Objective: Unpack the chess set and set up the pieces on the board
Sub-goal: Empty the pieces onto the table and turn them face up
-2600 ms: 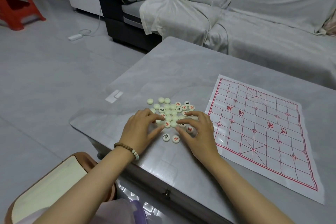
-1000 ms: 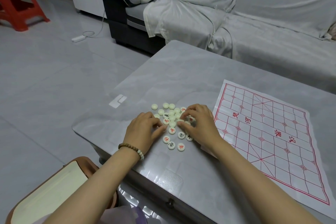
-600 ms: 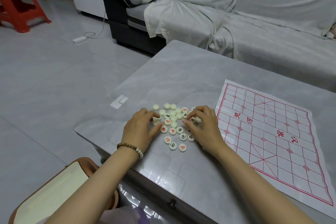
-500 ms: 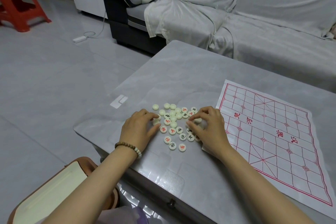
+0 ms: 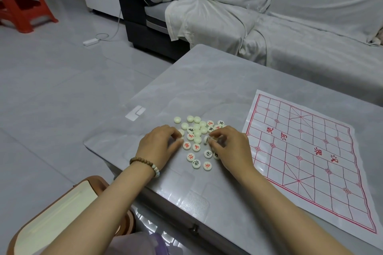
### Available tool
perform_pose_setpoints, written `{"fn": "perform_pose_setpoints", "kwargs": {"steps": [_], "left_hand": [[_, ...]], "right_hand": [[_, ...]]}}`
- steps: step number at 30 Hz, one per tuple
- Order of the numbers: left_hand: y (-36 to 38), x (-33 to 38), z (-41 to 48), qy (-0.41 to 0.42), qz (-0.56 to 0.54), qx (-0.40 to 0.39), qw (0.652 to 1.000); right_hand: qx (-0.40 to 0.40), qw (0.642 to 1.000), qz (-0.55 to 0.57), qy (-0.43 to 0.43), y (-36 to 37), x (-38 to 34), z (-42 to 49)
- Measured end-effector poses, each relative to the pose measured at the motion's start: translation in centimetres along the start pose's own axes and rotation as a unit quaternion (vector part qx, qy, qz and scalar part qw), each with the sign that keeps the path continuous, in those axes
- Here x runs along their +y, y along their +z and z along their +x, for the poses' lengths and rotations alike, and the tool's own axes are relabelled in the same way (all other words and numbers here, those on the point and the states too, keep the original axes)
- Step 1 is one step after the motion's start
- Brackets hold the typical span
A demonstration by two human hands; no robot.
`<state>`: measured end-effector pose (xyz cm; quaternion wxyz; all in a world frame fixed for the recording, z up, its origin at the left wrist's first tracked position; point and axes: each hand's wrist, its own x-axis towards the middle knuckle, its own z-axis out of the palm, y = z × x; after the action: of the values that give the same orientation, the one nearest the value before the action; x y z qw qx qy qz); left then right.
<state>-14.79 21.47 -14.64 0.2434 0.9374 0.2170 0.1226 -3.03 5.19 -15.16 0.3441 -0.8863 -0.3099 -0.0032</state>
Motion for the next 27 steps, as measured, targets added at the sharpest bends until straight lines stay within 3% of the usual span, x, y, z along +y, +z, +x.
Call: {"fn": "perform_pose_setpoints", "kwargs": {"steps": [8, 14, 19, 22, 27], "left_hand": [[0.0, 0.1, 0.1, -0.042, -0.094, -0.005, 0.995], [0.0, 0.1, 0.0, -0.04, -0.028, 0.002, 0.999], [0.5, 0.7, -0.1, 0.067, 0.0, 0.019, 0.998], [0.7, 0.8, -0.1, 0.102, 0.034, -0.005, 0.994], [0.2, -0.5, 0.4, 0.056, 0.054, 0.002, 0.997]], "right_hand": [[-0.016, 0.998, 0.063, 0.023, -0.3, -0.4, 0.6], [-0.026, 0.991, 0.109, 0.071, -0.6, 0.0, 0.9], [-0.01, 0.995, 0.061, 0.075, -0.4, 0.3, 1.1], [-0.011, 0.997, 0.073, 0.017, -0.3, 0.0, 1.1], [-0.104, 0.985, -0.028, -0.137, 0.5, -0.6, 1.4]]}}
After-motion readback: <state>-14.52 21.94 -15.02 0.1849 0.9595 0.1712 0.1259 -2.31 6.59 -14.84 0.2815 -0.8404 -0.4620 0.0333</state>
